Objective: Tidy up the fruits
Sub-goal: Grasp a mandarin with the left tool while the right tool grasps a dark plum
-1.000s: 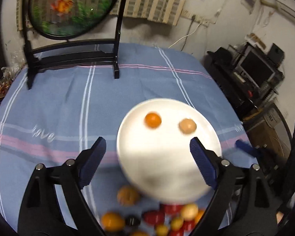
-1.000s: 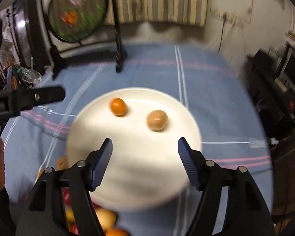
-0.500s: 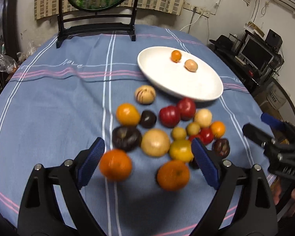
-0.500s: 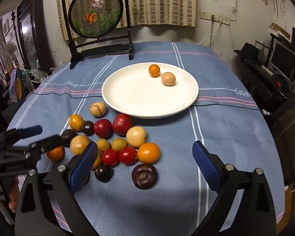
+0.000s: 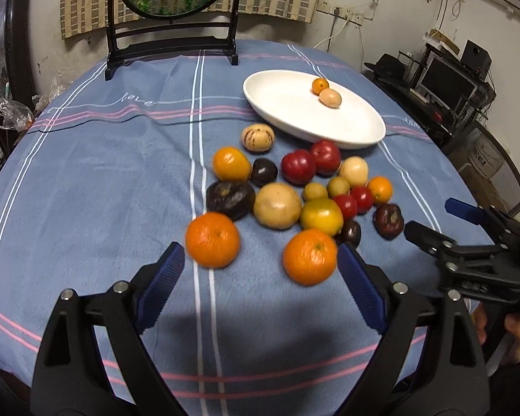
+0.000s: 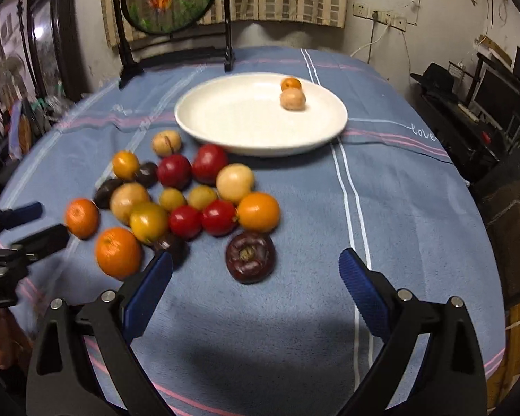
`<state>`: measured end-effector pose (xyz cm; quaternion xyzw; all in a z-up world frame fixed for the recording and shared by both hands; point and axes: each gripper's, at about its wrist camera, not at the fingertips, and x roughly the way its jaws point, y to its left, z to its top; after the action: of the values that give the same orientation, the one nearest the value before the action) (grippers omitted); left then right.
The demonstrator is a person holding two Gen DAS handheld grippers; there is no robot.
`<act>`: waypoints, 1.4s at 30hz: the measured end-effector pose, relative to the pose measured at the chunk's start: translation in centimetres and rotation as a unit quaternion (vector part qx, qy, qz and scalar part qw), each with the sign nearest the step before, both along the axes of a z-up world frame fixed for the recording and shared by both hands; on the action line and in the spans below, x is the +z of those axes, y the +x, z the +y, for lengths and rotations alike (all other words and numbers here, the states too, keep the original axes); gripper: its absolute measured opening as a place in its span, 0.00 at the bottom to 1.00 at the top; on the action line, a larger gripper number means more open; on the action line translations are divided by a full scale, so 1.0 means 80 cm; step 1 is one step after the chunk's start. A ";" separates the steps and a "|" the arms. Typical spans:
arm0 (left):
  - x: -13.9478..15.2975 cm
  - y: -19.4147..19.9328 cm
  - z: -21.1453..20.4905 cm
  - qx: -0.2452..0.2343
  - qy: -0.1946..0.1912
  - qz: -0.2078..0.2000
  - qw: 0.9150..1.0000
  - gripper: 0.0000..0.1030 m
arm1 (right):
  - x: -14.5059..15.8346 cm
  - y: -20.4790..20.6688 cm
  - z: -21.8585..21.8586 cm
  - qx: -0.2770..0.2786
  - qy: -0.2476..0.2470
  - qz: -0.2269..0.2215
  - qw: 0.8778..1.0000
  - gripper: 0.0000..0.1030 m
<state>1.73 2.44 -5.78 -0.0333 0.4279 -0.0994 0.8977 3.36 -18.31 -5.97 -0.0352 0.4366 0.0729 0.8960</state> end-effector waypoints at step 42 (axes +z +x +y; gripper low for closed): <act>-0.044 0.025 -0.052 -0.057 -0.008 0.032 0.998 0.44 | -0.019 -0.001 -0.032 0.026 0.096 0.008 0.995 0.41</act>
<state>3.75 -1.73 -9.32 -0.0193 0.4568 -0.1530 0.8761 3.29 -20.88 -7.49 0.0398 0.4333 0.1379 0.8897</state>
